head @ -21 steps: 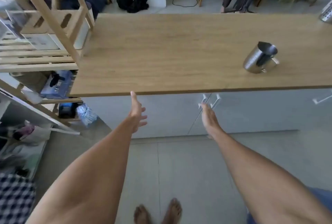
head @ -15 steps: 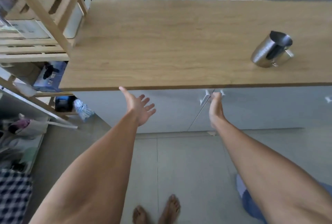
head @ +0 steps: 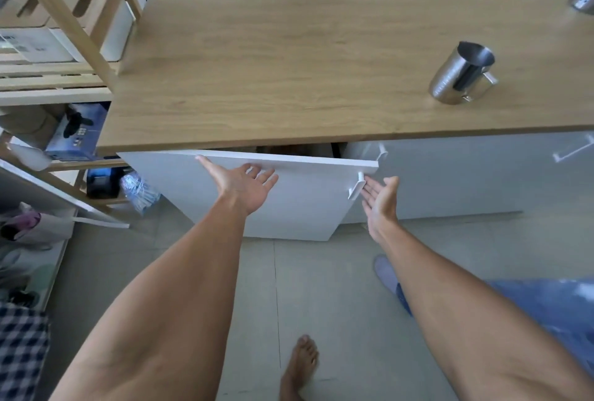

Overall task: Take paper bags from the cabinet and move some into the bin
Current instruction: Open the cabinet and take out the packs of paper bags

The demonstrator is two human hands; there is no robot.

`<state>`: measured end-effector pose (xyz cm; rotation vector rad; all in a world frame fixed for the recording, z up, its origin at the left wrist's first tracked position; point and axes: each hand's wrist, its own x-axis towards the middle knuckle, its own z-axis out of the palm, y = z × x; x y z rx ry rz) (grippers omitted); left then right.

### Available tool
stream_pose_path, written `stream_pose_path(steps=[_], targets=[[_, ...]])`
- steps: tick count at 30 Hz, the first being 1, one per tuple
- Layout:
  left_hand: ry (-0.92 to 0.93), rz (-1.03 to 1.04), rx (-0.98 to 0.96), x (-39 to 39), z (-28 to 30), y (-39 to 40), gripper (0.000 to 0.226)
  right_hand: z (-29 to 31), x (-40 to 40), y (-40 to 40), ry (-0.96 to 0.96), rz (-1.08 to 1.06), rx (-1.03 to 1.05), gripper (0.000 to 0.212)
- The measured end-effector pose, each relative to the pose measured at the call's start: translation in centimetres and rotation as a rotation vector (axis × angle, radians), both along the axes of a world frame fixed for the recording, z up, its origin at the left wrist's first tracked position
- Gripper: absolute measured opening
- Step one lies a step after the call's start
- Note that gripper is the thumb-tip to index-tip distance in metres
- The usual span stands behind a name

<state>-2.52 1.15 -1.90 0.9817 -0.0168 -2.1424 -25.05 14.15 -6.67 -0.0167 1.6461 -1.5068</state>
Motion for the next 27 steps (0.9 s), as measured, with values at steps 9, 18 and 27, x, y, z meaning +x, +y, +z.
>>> stream_pose_path(steps=[9,18,27], targets=[[-0.141,-0.028,-0.019,5.9,2.3,8.5,0.117,-1.2,6.7,13.8,-0.170,0.041,0.024,0.057],[-0.087,-0.168,-0.086,11.3,3.2,13.0,0.111,-2.8,12.8,23.5,-0.169,0.365,0.216,0.072],[-0.332,-0.345,-0.199,12.5,2.7,11.9,0.090,-1.0,12.2,19.7,-0.070,0.338,0.154,0.069]])
